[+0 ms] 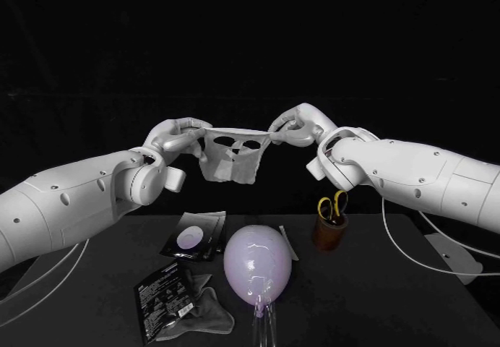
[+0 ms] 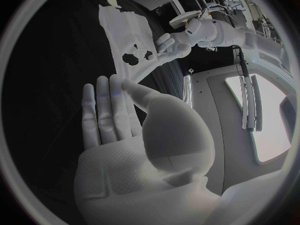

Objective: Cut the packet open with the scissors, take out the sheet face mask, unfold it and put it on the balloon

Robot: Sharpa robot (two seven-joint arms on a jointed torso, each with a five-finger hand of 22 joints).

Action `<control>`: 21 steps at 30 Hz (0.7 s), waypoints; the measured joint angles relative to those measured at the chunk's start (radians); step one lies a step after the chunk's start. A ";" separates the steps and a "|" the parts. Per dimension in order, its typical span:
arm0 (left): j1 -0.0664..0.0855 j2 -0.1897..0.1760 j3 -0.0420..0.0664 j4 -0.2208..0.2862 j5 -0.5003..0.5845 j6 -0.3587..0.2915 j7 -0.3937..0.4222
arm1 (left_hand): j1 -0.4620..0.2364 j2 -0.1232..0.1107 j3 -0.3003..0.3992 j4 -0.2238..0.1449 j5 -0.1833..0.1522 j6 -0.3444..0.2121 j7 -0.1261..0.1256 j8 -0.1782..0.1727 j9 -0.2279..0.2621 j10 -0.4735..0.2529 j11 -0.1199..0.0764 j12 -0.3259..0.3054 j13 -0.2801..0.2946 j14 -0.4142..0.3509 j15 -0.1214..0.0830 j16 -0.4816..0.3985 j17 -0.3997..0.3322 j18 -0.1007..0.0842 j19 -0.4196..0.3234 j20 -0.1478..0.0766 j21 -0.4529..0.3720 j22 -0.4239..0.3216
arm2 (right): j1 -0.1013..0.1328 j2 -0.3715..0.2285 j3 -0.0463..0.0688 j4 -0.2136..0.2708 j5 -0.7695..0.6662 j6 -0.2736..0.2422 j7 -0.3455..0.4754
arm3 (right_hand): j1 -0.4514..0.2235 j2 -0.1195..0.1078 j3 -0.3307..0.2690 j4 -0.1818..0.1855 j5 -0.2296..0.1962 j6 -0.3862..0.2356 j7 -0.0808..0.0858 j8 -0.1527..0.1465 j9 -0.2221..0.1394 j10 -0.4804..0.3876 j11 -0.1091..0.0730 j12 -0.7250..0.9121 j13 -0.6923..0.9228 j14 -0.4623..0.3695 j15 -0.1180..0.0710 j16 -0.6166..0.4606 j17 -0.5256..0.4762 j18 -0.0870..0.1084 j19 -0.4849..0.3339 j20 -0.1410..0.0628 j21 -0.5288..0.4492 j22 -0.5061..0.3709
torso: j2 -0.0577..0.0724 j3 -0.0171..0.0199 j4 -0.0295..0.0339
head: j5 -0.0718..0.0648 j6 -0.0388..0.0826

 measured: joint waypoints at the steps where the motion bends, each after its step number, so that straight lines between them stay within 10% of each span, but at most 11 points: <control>1: 0.000 -0.001 0.000 0.001 -0.007 -0.006 0.004 | 0.000 0.000 -0.004 -0.004 0.000 0.012 0.002 -0.011 -0.001 -0.004 0.004 -0.006 0.000 -0.056 0.008 -0.012 -0.005 0.000 -0.046 0.006 -0.021 -0.016 | 0.001 -0.006 0.001 0.009 0.019 0.000 0.002 | 0.000 0.000 0.000 0.000 0.000 0.000 0.000 0.000 0.000 0.000 0.000 0.000 0.000 0.000 0.000 0.000 0.000 0.000 0.000 0.000 0.000 0.000 | 0.000 0.0000 0.0000 | 0.000 0.000; 4: -0.001 -0.003 0.000 0.001 -0.020 -0.021 0.014 | 0.009 -0.009 -0.013 -0.013 0.000 0.032 0.001 -0.029 -0.004 -0.025 0.025 -0.025 -0.001 -0.246 0.039 -0.069 -0.023 0.000 -0.177 0.022 -0.061 -0.028 | 0.004 -0.022 0.004 0.032 0.059 0.000 0.006 | 0.000 0.000 0.000 0.000 0.000 0.000 0.000 0.000 0.000 0.000 0.000 0.000 0.000 0.000 0.000 0.000 0.000 0.000 0.000 0.000 0.000 0.000 | 0.000 0.0001 -0.0001 | 0.002 0.000; 11: -0.006 -0.003 -0.002 -0.002 -0.043 -0.053 0.035 | 0.013 -0.005 -0.046 -0.030 0.000 0.060 0.014 -0.086 -0.004 -0.073 0.078 -0.050 -0.001 -0.641 0.128 -0.173 -0.065 -0.078 -0.543 0.091 -0.194 -0.054 | 0.015 -0.045 0.009 0.065 0.132 0.000 0.018 | -0.001 -0.001 0.000 0.000 0.000 -0.002 -0.001 0.000 0.000 0.001 0.002 0.000 0.000 0.000 0.000 0.000 0.000 0.010 0.000 0.000 0.000 0.000 | 0.000 0.0004 -0.0012 | 0.002 0.000; 16: -0.012 0.002 -0.003 -0.005 -0.054 -0.070 0.044 | 0.017 -0.001 -0.046 -0.030 0.000 0.064 0.018 -0.093 -0.004 -0.133 0.093 -0.056 0.000 -0.789 0.163 -0.208 -0.093 -0.078 -0.679 0.171 -0.321 -0.120 | 0.023 -0.049 0.012 0.074 0.162 -0.001 0.024 | -0.001 -0.001 0.000 0.000 -0.001 -0.003 -0.001 -0.001 0.000 0.001 0.002 0.000 0.000 0.000 0.000 0.000 0.000 0.010 0.000 0.000 0.000 0.001 | 0.000 0.0007 -0.0016 | 0.000 0.001; 21: -0.015 0.006 -0.004 -0.008 -0.064 -0.081 0.051 | 0.017 -0.001 -0.043 -0.033 0.000 0.064 0.019 -0.103 -0.004 -0.203 0.112 -0.056 0.001 -0.939 0.193 -0.228 -0.109 -0.078 -0.809 0.190 -0.449 -0.197 | 0.029 -0.049 0.014 0.081 0.182 -0.003 0.027 | -0.001 -0.001 0.000 0.000 -0.001 -0.004 0.000 -0.001 0.000 0.001 0.002 0.000 0.000 0.000 0.000 0.000 0.000 0.010 0.000 0.000 0.000 0.001 | 0.000 0.0006 -0.0014 | -0.001 0.000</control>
